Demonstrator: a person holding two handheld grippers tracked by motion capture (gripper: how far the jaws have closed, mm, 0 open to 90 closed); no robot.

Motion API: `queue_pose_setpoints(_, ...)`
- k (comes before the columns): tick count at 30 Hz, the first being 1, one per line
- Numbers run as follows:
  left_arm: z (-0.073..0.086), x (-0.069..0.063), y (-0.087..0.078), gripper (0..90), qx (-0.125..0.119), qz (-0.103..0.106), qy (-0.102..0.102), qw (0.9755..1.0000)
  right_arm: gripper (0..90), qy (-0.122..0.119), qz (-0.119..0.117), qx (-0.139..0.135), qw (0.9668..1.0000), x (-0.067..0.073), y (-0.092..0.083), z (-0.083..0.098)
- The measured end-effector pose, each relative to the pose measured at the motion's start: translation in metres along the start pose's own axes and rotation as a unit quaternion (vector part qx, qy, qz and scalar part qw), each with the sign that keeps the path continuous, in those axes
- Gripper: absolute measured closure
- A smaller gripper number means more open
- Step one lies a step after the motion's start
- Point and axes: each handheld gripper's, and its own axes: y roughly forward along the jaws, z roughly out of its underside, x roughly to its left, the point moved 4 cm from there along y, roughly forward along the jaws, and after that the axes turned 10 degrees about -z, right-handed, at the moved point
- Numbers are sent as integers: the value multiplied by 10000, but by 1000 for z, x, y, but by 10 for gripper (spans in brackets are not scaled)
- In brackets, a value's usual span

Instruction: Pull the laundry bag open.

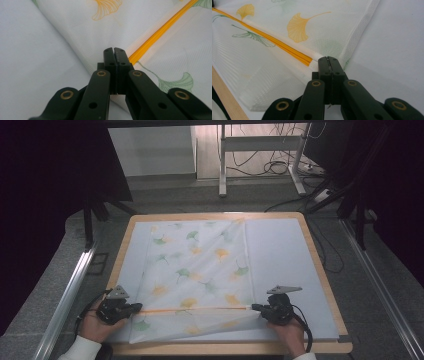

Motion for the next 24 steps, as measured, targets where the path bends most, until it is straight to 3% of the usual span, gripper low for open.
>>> queue_pose_setpoints(16,-1,-2,4,900,-12,-104,73,9999,898,-16,32,-4,10000,1,0,0)
queue_pose_setpoints(24,-3,-4,5,892,-83,-106,51,9999,896,-170,111,0,9998,3,-1,0)
